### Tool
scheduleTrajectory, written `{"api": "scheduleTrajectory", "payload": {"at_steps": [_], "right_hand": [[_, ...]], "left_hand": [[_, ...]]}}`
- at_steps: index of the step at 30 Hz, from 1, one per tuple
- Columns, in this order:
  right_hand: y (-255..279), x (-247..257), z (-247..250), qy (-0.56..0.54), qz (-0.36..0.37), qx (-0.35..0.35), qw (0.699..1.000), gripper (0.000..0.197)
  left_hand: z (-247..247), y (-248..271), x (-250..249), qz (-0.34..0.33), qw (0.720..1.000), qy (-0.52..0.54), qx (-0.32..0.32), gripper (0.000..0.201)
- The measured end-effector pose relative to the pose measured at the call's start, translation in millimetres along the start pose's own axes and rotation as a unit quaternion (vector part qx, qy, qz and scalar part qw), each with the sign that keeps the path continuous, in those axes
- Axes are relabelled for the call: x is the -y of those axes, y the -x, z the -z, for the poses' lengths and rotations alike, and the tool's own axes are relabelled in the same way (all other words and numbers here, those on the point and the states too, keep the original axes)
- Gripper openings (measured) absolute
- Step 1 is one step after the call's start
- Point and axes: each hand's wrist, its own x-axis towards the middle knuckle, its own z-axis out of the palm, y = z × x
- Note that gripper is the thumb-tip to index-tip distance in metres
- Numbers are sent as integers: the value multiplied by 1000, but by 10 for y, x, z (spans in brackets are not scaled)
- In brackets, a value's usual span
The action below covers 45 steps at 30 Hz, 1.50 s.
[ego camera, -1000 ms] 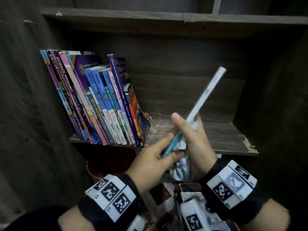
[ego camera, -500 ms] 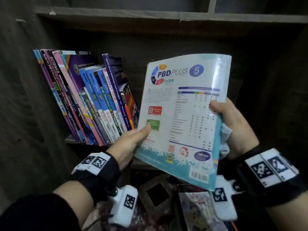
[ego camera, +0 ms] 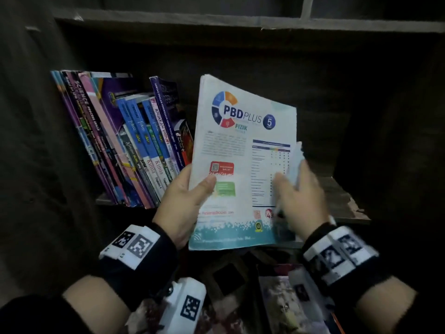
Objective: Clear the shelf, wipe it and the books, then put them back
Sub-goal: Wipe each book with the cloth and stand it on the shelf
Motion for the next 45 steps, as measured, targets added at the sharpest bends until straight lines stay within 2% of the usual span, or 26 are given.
{"api": "scheduleTrajectory", "payload": {"at_steps": [2,3,4,5,7,9,12,14,15,16,18,20,21,23,24,26,27,29,31,33,35,37,39,41,43,45], "right_hand": [[359,113,-215,150,194,13,969,39],[560,219,-296,165,258,88,948,47],[711,293,-348,129,268,179,938,56],[745,286,-378,75,290,230,926,61],[543,163,-355,21,339,193,921,59],[232,-79,-293,31,301,132,944,56],[-115,-248,-196,-15,52,-2,999,55],[-89,-147,-253,-79,-93,-25,992,54],[5,-26,-302,-107,-105,-20,988,55],[131,85,-354,-132,-78,-18,988,56],[404,271,-414,-129,93,1,987,59],[469,283,-401,-55,247,31,967,59],[381,233,-378,-31,267,23,963,58],[154,92,-339,-28,183,-15,983,54],[36,21,-334,-47,85,-29,995,52],[-97,-67,-333,-98,-106,-40,989,50],[-80,-52,-344,-113,-150,-41,981,50],[98,86,-371,-131,-122,-31,983,52],[367,267,-409,-111,39,-8,993,56],[485,308,-427,-72,229,10,971,56],[344,187,-417,-50,302,-9,952,54],[133,18,-379,-42,222,-34,974,52],[-12,-76,-328,-53,35,-38,997,49],[-17,-75,-339,-77,-109,-37,990,49],[158,66,-365,-93,-103,-28,990,52],[488,217,-419,-86,8,20,996,58]], "left_hand": [[-54,26,31,-16,1000,-11,-20,21],[-66,35,37,-23,999,-23,-26,21],[-67,45,38,-31,999,-35,-26,20],[-55,55,34,-34,998,-46,-20,20],[-24,88,9,-23,998,-52,2,20],[14,137,-21,-10,998,-61,28,25],[3,224,-6,16,992,-103,77,33],[-50,266,73,9,985,-144,95,23],[-78,272,120,-6,981,-169,97,17],[-108,280,150,-19,977,-191,98,18],[-139,292,156,-27,973,-207,101,23],[-127,287,147,-31,971,-219,95,21],[-114,288,132,-31,970,-221,93,21],[-117,297,86,-17,975,-202,92,22],[-118,303,74,-10,976,-194,95,22],[-133,323,83,-11,975,-194,103,25],[-140,332,98,-20,973,-201,109,26],[-161,337,123,-39,969,-215,116,26],[-167,327,115,-54,966,-226,109,28],[-159,303,75,-67,965,-232,103,31],[-139,288,50,-61,965,-235,104,34],[-130,298,11,-44,969,-220,106,37],[-134,313,-3,-33,971,-209,109,36],[-162,340,-3,-35,972,-203,113,33],[-191,343,8,-46,972,-204,105,31],[-191,303,1,-54,976,-195,79,34]]}}
